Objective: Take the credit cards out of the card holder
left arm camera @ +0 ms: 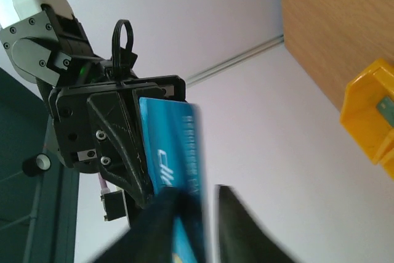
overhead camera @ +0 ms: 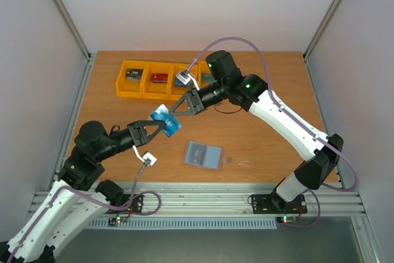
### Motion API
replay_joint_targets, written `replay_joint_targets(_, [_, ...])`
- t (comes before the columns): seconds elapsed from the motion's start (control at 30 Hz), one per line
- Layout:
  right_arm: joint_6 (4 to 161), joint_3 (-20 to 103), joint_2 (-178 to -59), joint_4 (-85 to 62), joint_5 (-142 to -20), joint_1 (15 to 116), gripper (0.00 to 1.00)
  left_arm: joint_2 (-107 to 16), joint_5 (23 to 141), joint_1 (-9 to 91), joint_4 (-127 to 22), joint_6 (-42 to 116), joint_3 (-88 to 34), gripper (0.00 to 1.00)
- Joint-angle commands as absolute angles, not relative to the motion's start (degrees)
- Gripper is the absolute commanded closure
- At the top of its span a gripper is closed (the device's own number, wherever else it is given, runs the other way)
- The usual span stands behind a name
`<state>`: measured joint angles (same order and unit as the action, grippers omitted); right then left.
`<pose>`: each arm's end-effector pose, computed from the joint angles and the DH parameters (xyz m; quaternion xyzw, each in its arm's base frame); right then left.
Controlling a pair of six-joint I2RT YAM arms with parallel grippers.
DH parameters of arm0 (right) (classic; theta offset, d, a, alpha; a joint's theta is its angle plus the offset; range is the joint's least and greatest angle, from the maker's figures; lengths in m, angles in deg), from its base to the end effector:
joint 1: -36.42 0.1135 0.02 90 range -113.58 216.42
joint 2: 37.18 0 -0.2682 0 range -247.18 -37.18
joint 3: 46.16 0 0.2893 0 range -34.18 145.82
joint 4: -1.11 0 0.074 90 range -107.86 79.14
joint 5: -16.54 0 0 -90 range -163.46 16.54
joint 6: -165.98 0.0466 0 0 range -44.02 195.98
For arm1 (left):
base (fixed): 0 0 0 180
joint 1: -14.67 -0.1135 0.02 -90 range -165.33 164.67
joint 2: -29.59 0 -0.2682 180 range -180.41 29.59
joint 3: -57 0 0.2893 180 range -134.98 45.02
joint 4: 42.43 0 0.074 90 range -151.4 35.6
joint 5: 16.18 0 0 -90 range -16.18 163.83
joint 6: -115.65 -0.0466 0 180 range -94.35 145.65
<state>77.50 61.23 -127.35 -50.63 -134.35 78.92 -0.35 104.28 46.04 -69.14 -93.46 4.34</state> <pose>0.2503 0.2846 0.4126 -0.4880 0.6322 0.5662 0.2040 0.1314 -0.1078 0.3511 0.7280 0.0065 0.3176 0.6076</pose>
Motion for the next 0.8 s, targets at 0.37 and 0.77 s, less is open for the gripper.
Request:
replay_joint_targets(0.37, [62.4, 82.1, -133.4, -84.2, -79.1, 73.8, 0.01, 0.4, 91.8, 46.6, -99.1, -87.1, -2.1, 1.0])
replay_joint_targets(0.77, [57.3, 76.5, -134.6, -92.7, -58.1, 67.9, 0.02, -27.3, 83.2, 46.6, -105.0, -57.5, -14.3, 1.0])
